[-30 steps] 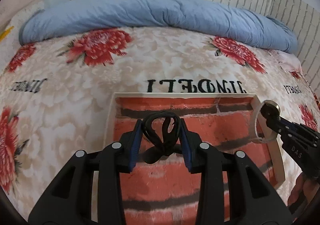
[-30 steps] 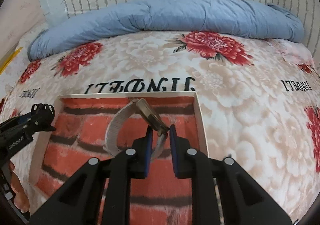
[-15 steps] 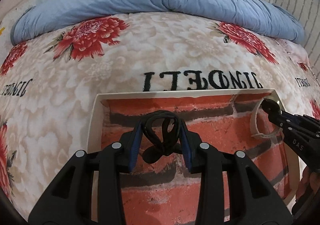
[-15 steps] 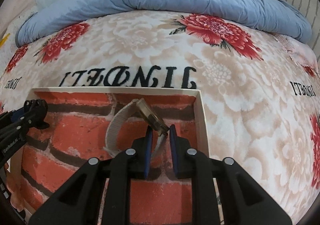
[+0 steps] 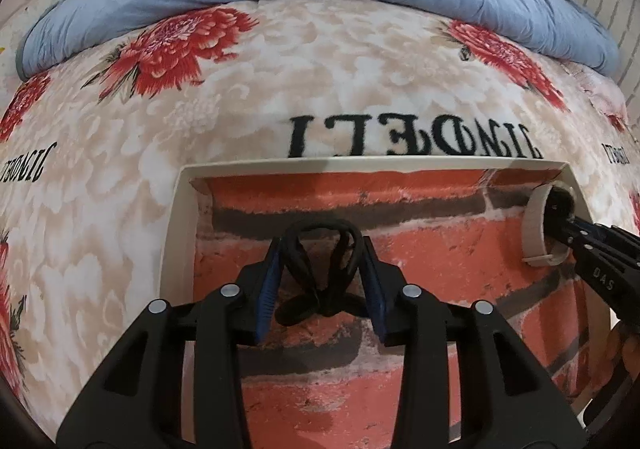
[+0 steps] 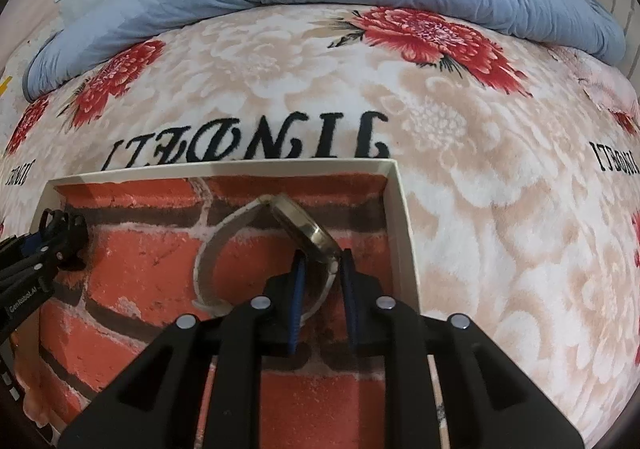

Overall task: Organize jewelry
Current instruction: 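Carry the watch and claw clip into the brick-pattern tray and open both tools, then move the right tool to the cream scrunchie while the left tool reaches the wooden bead bracelet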

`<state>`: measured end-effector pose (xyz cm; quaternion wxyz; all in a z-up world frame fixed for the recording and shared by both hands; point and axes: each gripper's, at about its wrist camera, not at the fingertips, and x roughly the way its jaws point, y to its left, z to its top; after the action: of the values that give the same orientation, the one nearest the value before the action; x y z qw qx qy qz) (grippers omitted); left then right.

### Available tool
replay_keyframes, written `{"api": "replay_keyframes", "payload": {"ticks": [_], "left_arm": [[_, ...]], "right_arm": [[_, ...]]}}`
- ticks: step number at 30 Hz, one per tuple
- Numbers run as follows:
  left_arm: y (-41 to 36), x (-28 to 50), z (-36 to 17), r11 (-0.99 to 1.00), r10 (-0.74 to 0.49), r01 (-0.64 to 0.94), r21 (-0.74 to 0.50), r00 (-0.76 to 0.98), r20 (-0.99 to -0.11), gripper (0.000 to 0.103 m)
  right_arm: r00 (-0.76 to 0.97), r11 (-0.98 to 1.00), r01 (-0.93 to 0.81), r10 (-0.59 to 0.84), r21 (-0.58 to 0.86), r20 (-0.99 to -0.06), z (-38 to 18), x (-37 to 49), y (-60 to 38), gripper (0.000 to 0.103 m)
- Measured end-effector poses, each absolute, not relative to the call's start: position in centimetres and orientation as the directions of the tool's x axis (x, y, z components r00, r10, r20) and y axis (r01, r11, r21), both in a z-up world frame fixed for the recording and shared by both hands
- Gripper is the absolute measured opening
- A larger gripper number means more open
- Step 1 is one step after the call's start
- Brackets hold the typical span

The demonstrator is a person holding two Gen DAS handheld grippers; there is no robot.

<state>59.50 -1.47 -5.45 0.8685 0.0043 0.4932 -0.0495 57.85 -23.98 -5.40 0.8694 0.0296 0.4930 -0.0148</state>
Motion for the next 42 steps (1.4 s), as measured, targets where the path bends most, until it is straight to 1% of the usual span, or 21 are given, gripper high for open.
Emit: {"api": "replay_keyframes", "payload": {"ticks": [1,2,3,4,5,6,7,9,10,12,13,14,16,19,21,24,32,36,42], "left_arm": [[-1.4,59.4,-5.3,0.995,-0.078,0.089,-0.038,0.515,-0.854,0.038],[-1.5,59.3,-5.1,0.996,-0.072,0.089,-0.029,0.523,-0.849,0.043],[-1.6,59.0,-4.7,0.996,-0.063,0.091,-0.016,0.535,-0.843,0.048],[-1.7,58.8,-4.4,0.996,-0.059,0.093,-0.009,0.544,-0.837,0.058],[-1.7,58.6,-4.0,0.995,-0.056,0.096,-0.003,0.554,-0.830,0.065],[-1.8,58.2,-3.5,0.995,-0.057,0.099,-0.001,0.564,-0.824,0.069],[-1.8,57.6,-2.7,0.994,-0.068,0.106,-0.009,0.571,-0.818,0.071],[-1.6,56.7,-1.4,0.994,-0.075,0.106,-0.015,0.585,-0.808,0.079],[-1.5,56.2,-0.8,0.994,-0.073,0.105,-0.013,0.592,-0.803,0.081],[-1.0,54.5,0.9,0.995,-0.070,0.102,-0.009,0.616,-0.784,0.091],[-0.8,53.6,1.7,0.995,-0.067,0.097,-0.007,0.628,-0.775,0.093],[-0.7,53.0,2.2,0.995,-0.066,0.096,-0.006,0.636,-0.768,0.096],[-0.3,50.9,3.4,0.995,-0.071,0.102,-0.006,0.653,-0.754,0.097],[0.1,48.4,4.3,0.995,-0.066,0.099,0.000,0.661,-0.748,0.098],[0.4,46.2,4.8,0.996,-0.054,0.089,0.009,0.671,-0.739,0.098],[1.2,43.1,5.5,0.996,-0.055,0.087,0.007,0.687,-0.725,0.098],[2.7,35.8,6.6,0.996,-0.056,0.085,0.004,0.696,-0.716,0.098],[3.5,32.7,6.4,0.996,-0.074,0.086,-0.020,0.686,-0.724,0.098],[4.1,29.6,5.1,0.998,-0.060,0.067,-0.019,0.680,-0.731,0.098]], "right_arm": [[0.514,0.998,0.055,0.005,0.039,-0.858,-5.3,57.8,-24.0,0.022],[0.514,0.997,0.056,0.008,0.043,-0.858,-5.2,57.8,-24.1,0.025],[0.516,0.997,0.057,0.013,0.049,-0.856,-4.8,57.6,-24.1,0.033],[0.522,0.997,0.053,0.019,0.055,-0.852,-4.3,57.4,-24.1,0.038],[0.529,0.997,0.048,0.023,0.058,-0.848,-3.8,57.2,-24.1,0.041],[0.536,0.997,0.043,0.027,0.059,-0.844,-3.1,56.9,-24.1,0.047],[0.543,0.998,0.036,0.031,0.060,-0.839,-2.4,56.6,-24.1,0.051],[0.555,0.998,0.033,0.029,0.058,-0.831,-1.2,55.9,-24.3,0.054],[0.566,0.998,0.034,0.029,0.058,-0.824,-0.3,55.3,-24.4,0.058],[0.584,0.998,0.029,0.031,0.059,-0.811,0.9,54.3,-24.7,0.064],[0.591,0.998,0.027,0.032,0.059,-0.806,1.4,53.9,-24.9,0.068],[0.601,0.998,0.022,0.033,0.058,-0.799,2.0,53.0,-25.0,0.070],[0.629,0.999,0.007,0.038,0.054,-0.777,3.2,51.2,-25.2,0.076],[0.652,1.000,0.000,0.024,0.031,-0.758,4.0,48.6,-25.5,0.080],[0.653,1.000,0.000,0.021,0.027,-0.757,4.3,46.7,-25.8,0.080],[0.654,0.998,-0.001,0.045,0.059,-0.755,4.5,43.7,-26.6,0.080],[0.680,0.996,0.016,0.057,0.092,-0.731,4.9,36.4,-28.1,0.080],[0.687,0.995,0.025,0.051,0.093,-0.725,4.6,33.5,-28.6,0.080],[0.691,0.996,0.030,0.042,0.087,-0.722,3.4,30.0,-28.9,0.080]]}}
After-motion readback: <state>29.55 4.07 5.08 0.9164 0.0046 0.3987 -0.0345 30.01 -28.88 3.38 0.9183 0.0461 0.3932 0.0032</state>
